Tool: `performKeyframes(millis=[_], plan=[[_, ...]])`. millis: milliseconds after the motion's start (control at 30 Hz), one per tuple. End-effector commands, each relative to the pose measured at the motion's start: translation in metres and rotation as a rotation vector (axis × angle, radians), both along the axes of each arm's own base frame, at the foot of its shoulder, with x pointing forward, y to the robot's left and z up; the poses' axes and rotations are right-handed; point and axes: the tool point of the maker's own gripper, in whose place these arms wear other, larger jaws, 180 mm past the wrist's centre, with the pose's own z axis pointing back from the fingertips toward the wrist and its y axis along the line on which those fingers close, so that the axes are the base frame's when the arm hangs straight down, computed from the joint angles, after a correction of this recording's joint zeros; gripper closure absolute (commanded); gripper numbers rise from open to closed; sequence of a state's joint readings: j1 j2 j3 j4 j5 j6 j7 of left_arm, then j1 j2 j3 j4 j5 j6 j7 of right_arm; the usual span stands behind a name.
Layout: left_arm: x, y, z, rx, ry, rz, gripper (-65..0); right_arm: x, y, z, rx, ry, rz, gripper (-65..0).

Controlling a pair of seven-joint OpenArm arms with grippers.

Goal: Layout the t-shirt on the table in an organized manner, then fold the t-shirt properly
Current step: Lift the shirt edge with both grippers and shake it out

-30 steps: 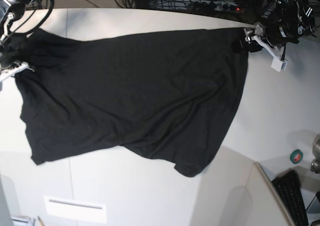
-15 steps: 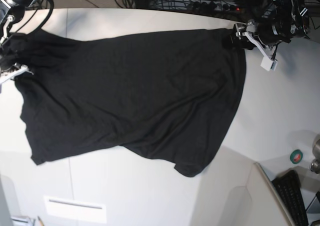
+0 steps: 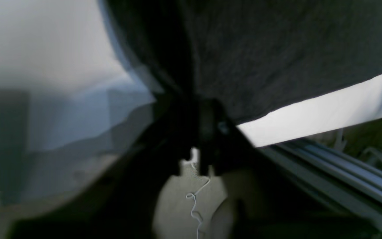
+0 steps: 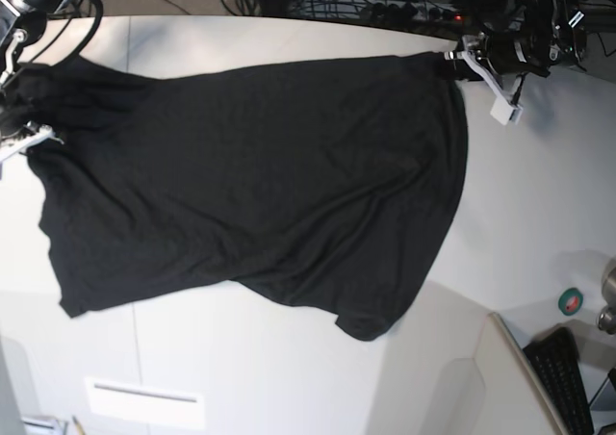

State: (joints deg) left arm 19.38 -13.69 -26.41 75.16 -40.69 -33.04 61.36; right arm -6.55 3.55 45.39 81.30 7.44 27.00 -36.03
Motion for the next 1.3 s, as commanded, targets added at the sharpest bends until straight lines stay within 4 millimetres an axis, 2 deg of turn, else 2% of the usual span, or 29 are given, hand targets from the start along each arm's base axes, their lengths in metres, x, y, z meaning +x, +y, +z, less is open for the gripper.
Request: performKeyframes(millis=[0,200,400,533,567,633,700,767,867,933,1133,1267], plan=[[-0.017,0.009,-0.005,0.043,0.072,-0.026,0.0,0.009,-0.009,0.012,-0.026,-0.043,-0.003,0.0],[-0.014,0.021,0.0,0.066,0.063,-0.023,0.0,0.008,-0.009,0.012,-0.026,-0.042,-0.003,0.0],[-0.013,0.058,0.01,0.124,0.046,0.053,0.0,0.008,-0.007,0.011,-0.025,-0.04,0.003,0.0],[-0.013,0.052,0.008,0.122,0.053,0.018,0.0,0.01,-0.007,0.012,-0.025,-0.043,0.003,0.0],[-0.013,0.052,0.008,0.122,0.054,0.016,-7.1,0.01,-0.007,0.012,-0.025,-0.043,0.003,0.0],[-0.012,0.052,0.009,0.12,0.05,0.019,-27.5,0.01,-0.007,0.012,-0.025,-0.043,0.003,0.0],[-0.012,0.052,0.009,0.119,0.049,0.021,-43.4,0.009,-0.007,0.011,-0.025,-0.041,0.003,0.0],[-0.011,0.054,0.009,0.121,0.045,0.027,-52.0,0.008,-0.008,0.011,-0.027,-0.04,0.003,0.0],[-0.013,0.075,0.016,0.146,0.03,0.098,-52.5,0.008,-0.008,0.011,-0.028,-0.038,0.004,0.0],[-0.013,0.08,0.018,0.153,0.023,0.116,-52.7,0.008,-0.008,0.011,-0.028,-0.038,0.004,0.0],[-0.014,0.081,0.017,0.155,0.026,0.114,-52.5,0.009,-0.007,0.011,-0.025,-0.041,0.003,0.0],[-0.014,0.062,0.011,0.13,0.041,0.053,-52.3,0.01,-0.007,0.012,-0.025,-0.043,0.003,0.0]])
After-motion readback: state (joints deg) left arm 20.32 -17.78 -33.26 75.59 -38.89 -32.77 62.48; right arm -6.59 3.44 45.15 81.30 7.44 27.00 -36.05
